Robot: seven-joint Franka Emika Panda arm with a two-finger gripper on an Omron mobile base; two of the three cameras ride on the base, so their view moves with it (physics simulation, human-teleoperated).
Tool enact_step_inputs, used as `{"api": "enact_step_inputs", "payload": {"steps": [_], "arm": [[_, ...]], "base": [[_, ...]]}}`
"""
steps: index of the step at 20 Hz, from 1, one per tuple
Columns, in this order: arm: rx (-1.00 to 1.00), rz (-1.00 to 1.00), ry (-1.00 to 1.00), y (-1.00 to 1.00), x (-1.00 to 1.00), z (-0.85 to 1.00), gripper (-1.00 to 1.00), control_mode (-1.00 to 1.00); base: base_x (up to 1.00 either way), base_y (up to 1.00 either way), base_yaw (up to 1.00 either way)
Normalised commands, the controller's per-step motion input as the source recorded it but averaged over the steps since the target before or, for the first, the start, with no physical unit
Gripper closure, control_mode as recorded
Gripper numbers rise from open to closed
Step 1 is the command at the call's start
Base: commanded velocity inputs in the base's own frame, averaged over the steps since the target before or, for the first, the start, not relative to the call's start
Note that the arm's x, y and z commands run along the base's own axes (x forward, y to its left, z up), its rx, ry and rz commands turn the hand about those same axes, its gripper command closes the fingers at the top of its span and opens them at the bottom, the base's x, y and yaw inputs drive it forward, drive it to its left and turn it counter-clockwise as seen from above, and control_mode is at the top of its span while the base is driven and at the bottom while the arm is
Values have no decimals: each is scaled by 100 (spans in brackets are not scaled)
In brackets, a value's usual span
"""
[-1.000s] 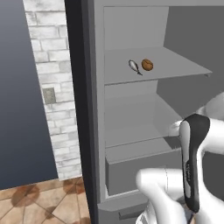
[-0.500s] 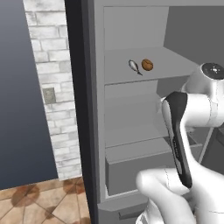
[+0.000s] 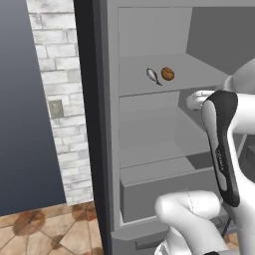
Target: Place one potato and one fish in each tupperware on the nearby counter, to pack two identical lunches.
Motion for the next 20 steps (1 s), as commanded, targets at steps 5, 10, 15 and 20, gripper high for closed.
{"api": "enact_step_inputs", "payload": {"steps": [5,10,15,20], "arm": [[5,0,-29,0,25,29,-100,-100],[0,0,-1,-11,28,57,-100,-100],[0,0,11,-10,62,32,-100,-100],[0,3,0,0,51,-18,-100,-100]], "base": [[0,0,0],[0,0,0],[0,0,0],[0,0,0]]}}
